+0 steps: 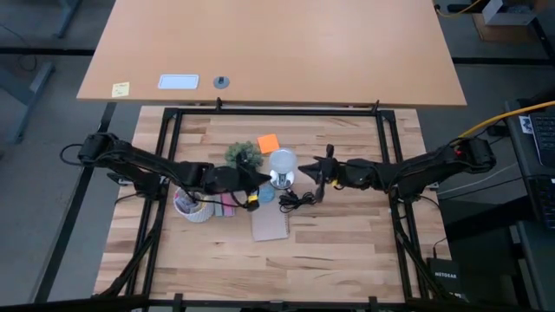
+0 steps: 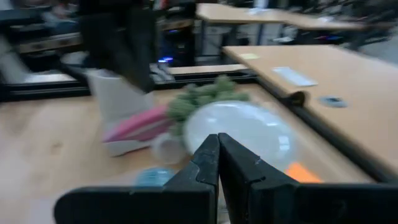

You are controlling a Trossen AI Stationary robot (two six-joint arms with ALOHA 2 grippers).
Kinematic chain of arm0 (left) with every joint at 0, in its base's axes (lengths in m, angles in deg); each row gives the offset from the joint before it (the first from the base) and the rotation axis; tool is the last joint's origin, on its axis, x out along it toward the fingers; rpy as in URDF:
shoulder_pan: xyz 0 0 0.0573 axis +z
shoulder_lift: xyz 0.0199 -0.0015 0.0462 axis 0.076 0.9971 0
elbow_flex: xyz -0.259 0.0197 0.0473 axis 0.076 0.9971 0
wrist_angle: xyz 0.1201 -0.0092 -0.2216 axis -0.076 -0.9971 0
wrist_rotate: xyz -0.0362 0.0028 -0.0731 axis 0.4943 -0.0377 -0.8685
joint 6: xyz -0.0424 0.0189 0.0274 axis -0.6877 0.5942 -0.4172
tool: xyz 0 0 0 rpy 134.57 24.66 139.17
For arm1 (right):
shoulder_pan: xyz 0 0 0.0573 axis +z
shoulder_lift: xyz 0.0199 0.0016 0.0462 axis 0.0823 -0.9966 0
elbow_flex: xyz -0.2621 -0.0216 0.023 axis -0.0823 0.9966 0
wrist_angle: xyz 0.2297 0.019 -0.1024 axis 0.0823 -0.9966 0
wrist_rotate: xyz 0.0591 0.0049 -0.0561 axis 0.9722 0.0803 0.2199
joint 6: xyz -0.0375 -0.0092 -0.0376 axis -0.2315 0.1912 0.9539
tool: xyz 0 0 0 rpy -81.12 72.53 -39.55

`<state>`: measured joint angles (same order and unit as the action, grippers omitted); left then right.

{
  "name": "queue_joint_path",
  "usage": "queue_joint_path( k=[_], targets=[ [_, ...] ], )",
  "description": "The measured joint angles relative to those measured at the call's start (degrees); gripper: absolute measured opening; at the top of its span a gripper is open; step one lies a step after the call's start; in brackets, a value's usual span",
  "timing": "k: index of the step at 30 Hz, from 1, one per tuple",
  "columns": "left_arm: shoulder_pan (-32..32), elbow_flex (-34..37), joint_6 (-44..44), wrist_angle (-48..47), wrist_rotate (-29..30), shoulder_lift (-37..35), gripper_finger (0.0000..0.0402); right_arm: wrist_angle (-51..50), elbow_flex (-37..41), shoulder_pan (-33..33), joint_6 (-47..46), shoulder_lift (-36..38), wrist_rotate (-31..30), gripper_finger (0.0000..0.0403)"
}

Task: Screw lightbulb
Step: Remove the lightbulb from the silver lamp socket

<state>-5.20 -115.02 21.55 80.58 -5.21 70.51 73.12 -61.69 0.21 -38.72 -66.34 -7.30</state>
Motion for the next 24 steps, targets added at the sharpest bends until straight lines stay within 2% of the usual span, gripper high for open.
queue_joint_path(
  k=[5, 8, 13, 19, 24],
  targets=[
    [0.36, 0.0, 2.21, 0.04, 5.96, -1.66, 0.0, -0.47, 0.0, 0.0, -3.11, 0.05, 7.58, 0.0012],
    [1.78, 0.0, 2.81, 0.66, 9.59, -1.73, 0.0, -0.9, 0.0, 0.0, -4.39, 0.02, 9.48, 0.0012],
    [5.6, 0.0, 2.52, 1.24, 9.86, -1.62, 0.0, -0.18, 0.0, -0.02, -5.14, -0.94, 8.65, 0.0012],
    [9.42, -0.02, 0.43, 1.11, 9.81, -1.56, 0.0, 4.27, 0.0, -0.01, -5.22, -5.37, 7.98, 0.0012],
    [11.05, 0.0, 0.73, 1.05, 6.0, -1.56, 0.0, 6.07, 0.0, -0.02, -5.22, -7.36, 7.98, 0.0012]
  ],
)
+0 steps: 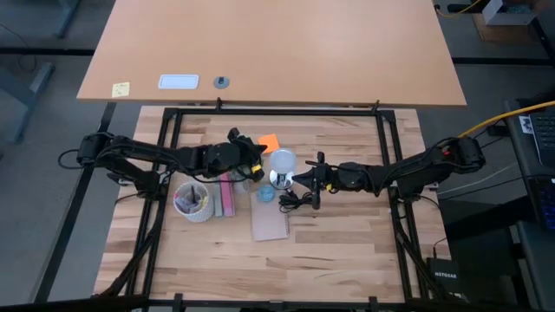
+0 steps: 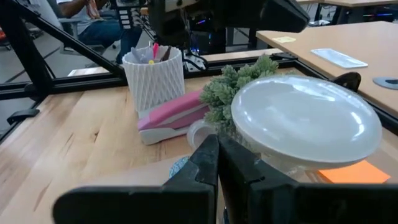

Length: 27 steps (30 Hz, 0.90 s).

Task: Screw lightbulb
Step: Remove the lightbulb from the silver lamp socket

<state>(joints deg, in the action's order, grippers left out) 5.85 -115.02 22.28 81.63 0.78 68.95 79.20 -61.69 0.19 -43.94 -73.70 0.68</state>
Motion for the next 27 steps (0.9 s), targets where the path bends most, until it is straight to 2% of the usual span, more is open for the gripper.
queue_joint_path(
  k=[10, 21, 27],
  targets=[
    [0.73, -0.02, 4.7, 0.1, -1.39, 1.5, 0.0, -0.44, 0.0, 0.0, 0.02, -0.04, -0.04, 0.0012],
    [0.71, -0.02, 4.63, 0.5, -2.0, 4.61, 0.0, -1.01, 0.0, -0.07, 0.09, -0.04, -0.09, 0.0012],
    [0.55, -0.02, 4.22, 0.49, -2.19, 4.61, 0.0, -1.74, 0.0, -0.07, 0.13, -0.04, -5.09, 0.0012]
  ],
)
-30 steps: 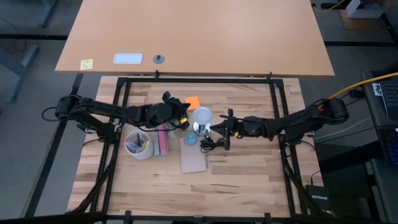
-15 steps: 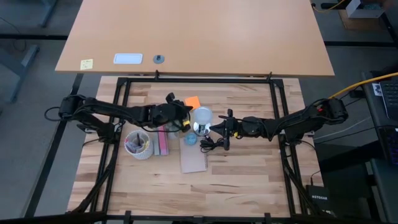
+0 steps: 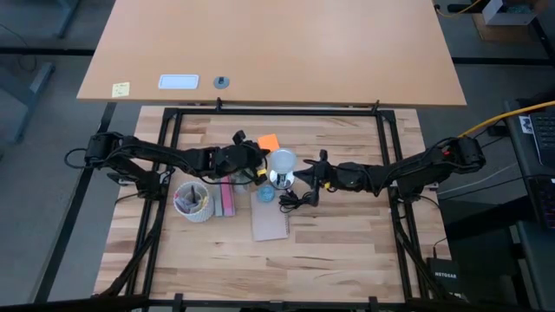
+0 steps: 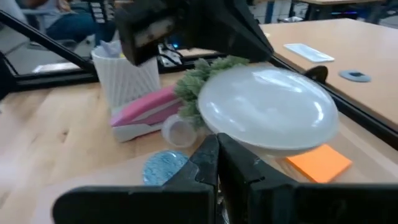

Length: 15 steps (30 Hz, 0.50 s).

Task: Screw lightbulb
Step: Remove the lightbulb from the silver lamp socket

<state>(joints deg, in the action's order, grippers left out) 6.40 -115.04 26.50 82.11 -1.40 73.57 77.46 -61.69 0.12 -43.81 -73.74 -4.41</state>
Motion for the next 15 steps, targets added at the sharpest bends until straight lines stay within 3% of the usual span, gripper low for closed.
queue_joint_path(
  k=[8, 15],
  targets=[
    [-0.27, 0.0, -2.48, 0.0, -4.67, 0.0, 0.0, -1.3, 0.0, 0.0, -0.02, -0.24, -3.7, 0.0012],
    [-1.63, 0.0, -2.63, -0.44, -4.81, -0.06, 0.0, -2.23, 0.0, 0.02, -0.02, -0.22, -10.04, 0.0012]
  ],
)
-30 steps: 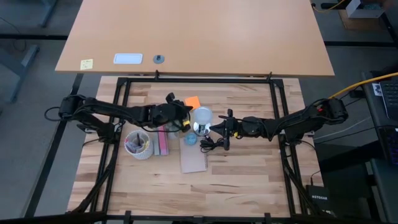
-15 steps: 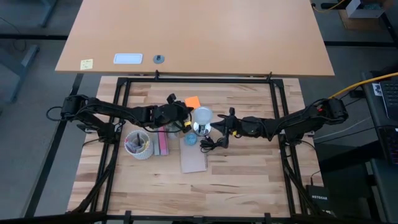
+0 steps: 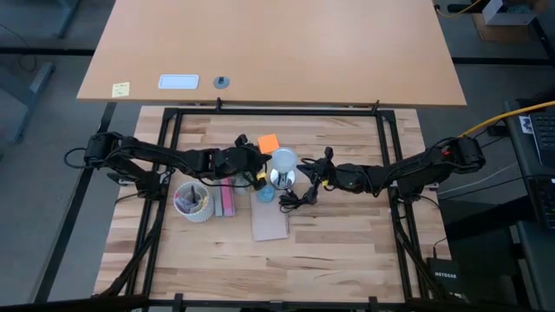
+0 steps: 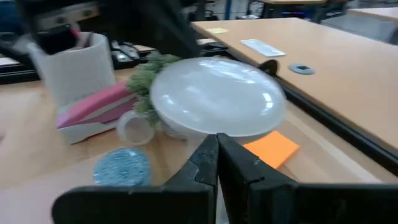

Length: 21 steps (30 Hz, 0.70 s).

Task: Screw lightbulb
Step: Remove the lightbulb from the silver lamp socket

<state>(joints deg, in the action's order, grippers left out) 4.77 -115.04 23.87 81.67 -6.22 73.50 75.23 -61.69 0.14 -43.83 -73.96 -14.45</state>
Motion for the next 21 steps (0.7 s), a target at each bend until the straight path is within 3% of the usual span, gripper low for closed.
queue_joint_path(
  k=[10, 21],
  targets=[
    [-2.52, 0.0, -1.45, 0.06, -0.92, -0.05, 0.0, -0.1, 0.04, -0.14, -0.01, 0.0, -4.52, 0.0012],
    [-3.9, 0.0, -1.24, 0.03, -0.87, 0.06, 0.0, 0.21, 0.02, -3.89, -0.02, 0.0, -3.88, 0.0012]
  ],
)
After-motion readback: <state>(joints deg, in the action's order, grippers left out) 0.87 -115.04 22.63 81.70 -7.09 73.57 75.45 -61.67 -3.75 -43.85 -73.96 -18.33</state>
